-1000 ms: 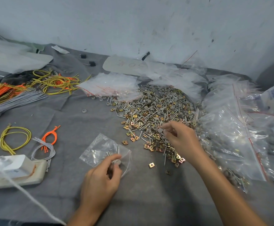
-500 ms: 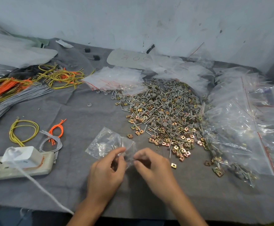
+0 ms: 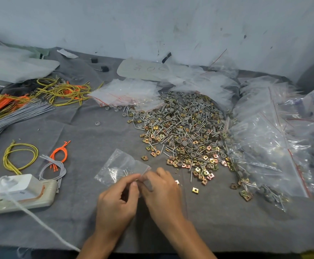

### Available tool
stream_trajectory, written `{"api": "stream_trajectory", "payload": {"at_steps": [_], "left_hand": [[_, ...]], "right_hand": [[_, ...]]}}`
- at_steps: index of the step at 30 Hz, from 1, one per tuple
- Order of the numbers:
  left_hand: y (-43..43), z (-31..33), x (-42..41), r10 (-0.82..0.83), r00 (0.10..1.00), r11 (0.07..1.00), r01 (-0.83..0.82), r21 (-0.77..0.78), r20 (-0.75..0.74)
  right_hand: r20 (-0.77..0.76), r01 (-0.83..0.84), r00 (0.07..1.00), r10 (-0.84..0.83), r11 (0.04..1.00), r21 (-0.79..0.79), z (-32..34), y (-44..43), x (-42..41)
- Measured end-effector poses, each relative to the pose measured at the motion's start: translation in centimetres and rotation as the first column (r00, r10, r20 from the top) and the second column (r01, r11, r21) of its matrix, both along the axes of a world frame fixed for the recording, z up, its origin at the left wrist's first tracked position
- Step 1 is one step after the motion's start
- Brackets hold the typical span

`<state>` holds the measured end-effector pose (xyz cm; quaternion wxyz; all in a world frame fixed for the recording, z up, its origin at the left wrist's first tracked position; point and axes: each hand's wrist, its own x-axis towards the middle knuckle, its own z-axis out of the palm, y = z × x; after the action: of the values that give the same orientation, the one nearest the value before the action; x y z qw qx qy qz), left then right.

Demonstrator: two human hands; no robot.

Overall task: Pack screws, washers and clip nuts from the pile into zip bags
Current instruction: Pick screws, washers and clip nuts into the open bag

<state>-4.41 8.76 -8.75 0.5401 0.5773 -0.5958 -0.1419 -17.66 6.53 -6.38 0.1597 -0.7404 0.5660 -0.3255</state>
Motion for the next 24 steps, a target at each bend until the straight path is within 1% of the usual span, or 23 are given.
{"api": "stream_trajectory", "payload": {"at_steps": [4, 6, 7, 9, 12, 15, 17, 18, 20, 22, 24], "left_hand": [[-0.2, 0.1, -0.1, 0.001, 0.999, 0.999, -0.003, 0.05, 0.037], [-0.3, 0.2, -0.2, -0.007, 0.998, 0.996, 0.001, 0.09, 0.061], [-0.3, 0.2, -0.2, -0.01, 0.997, 0.994, 0.001, 0.11, 0.075], [-0.3, 0.1, -0.2, -0.016, 0.996, 0.991, 0.004, 0.131, 0.092], [-0.2, 0.1, -0.2, -0.026, 0.996, 0.992, 0.015, 0.121, 0.09], [-0.2, 0.2, -0.2, -0.029, 0.997, 0.993, 0.021, 0.115, 0.069], [-0.2, 0.1, -0.1, -0.029, 0.998, 0.993, 0.022, 0.113, 0.063], [-0.3, 0.0, -0.1, -0.029, 0.998, 0.993, 0.021, 0.112, 0.063], [-0.3, 0.1, -0.1, -0.029, 0.998, 0.994, 0.022, 0.109, 0.062], [-0.3, 0.1, -0.1, -0.027, 0.998, 0.993, 0.02, 0.113, 0.063], [-0.3, 0.1, 0.0, -0.026, 0.997, 0.992, 0.018, 0.122, 0.068]], "right_hand": [[0.013, -0.03, 0.999, 0.031, 0.999, -0.035, 0.8, -0.3, -2.3], [0.001, 0.028, 1.0, -0.028, 0.998, -0.05, 1.1, -1.3, -4.5], [-0.021, 0.063, 0.998, -0.064, 0.998, -0.031, 1.3, -2.1, -5.7], [-0.129, 0.102, 0.987, -0.096, 0.994, 0.038, 1.5, -3.6, -7.6], [-0.301, 0.097, 0.952, -0.064, 0.99, 0.097, 1.3, -5.1, -8.9], [-0.354, 0.09, 0.933, -0.055, 0.993, 0.081, 1.1, -5.6, -9.1], [-0.328, 0.094, 0.943, -0.065, 0.993, 0.073, 1.2, -5.5, -9.2], [-0.289, 0.095, 0.955, -0.071, 0.993, 0.07, 1.3, -5.4, -9.2], [-0.153, 0.072, 0.986, -0.062, 0.996, 0.06, 1.6, -4.7, -9.1], [-0.013, -0.006, 1.0, 0.007, 0.997, 0.073, 2.0, -3.4, -8.0], [0.044, -0.121, 0.992, 0.117, 0.988, 0.098, 2.0, -1.9, -6.3]]}}
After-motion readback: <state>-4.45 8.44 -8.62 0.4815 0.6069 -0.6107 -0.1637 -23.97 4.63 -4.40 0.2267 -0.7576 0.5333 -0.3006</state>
